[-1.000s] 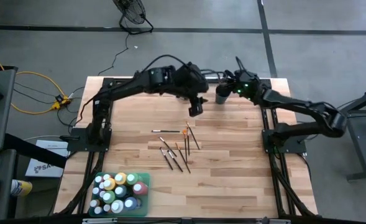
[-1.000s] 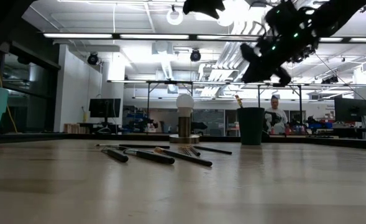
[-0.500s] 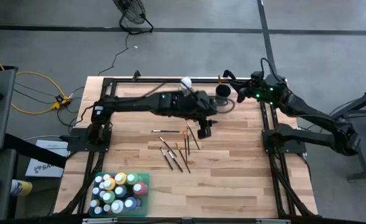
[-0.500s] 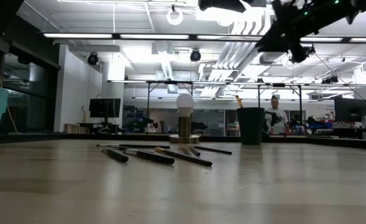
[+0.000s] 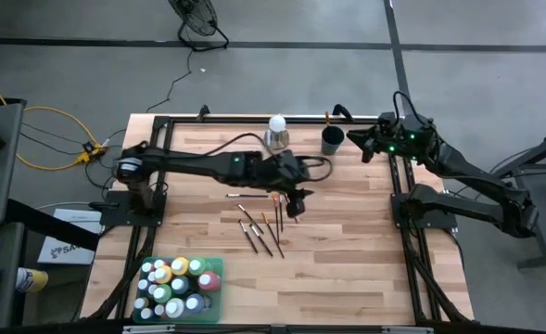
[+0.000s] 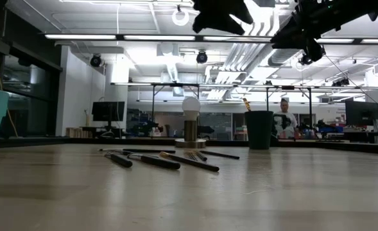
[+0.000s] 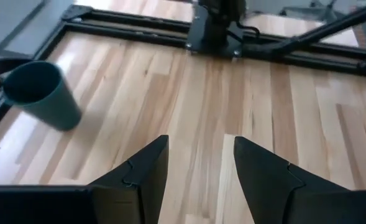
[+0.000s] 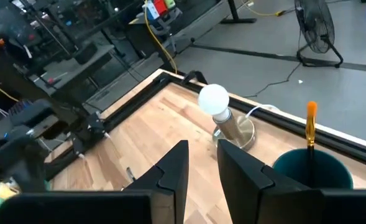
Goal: Pick & Place Paint Supplies
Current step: Put the silver paint brush into the black cup
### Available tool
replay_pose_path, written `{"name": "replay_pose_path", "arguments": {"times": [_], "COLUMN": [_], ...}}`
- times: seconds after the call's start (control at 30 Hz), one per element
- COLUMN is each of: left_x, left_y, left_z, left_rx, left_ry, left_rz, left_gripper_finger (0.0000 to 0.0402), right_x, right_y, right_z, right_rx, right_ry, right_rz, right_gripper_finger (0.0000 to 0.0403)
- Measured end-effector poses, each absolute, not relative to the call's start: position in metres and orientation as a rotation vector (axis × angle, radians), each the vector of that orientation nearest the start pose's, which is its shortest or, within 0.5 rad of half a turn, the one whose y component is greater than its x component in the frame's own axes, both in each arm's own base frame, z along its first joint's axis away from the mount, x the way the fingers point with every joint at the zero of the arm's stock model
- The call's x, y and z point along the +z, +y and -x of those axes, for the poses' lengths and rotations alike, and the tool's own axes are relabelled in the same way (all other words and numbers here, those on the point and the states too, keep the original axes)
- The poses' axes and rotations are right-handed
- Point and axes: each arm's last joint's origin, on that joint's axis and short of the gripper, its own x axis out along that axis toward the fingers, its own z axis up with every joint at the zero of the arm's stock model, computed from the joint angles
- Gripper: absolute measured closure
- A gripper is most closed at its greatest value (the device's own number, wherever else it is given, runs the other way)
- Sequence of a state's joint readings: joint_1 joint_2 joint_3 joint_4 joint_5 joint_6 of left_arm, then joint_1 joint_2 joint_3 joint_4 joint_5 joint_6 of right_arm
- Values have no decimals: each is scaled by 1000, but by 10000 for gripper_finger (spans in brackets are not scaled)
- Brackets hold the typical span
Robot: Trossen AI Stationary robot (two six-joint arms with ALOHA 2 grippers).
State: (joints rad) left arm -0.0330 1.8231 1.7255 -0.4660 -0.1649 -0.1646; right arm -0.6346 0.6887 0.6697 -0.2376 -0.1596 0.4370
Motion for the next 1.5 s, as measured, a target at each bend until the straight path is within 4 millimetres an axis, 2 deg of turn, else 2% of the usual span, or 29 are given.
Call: {"name": "replay_pose_path", "arguments": {"times": [0.4,0.67,0.73,0.87,1.03,1.3,1.5], "left_x": [305,260,246,235,225,214,194], "left_y": [-4,3,8,19,34,38,38], "left_z": [-330,-272,-258,-244,-234,-225,-225], "left_rx": [301,354,384,385,300,122,85], "left_ry": [577,698,805,991,1160,1260,1286], "left_rz": [230,288,289,285,260,22,-22], "left_gripper_finger": [225,225,225,225,225,225,225], "right_x": [300,297,296,295,293,290,287], "right_y": [-86,-83,-81,-80,-80,-79,-79], "right_z": [-128,-130,-131,-133,-136,-142,-147], "right_rx": [-467,-446,-435,-428,-418,-403,-434], "right_ry": [163,206,211,223,242,271,289], "right_rz": [-546,-545,-537,-536,-543,-553,-545], "right_gripper_finger": [323,323,323,323,323,323,323]}}
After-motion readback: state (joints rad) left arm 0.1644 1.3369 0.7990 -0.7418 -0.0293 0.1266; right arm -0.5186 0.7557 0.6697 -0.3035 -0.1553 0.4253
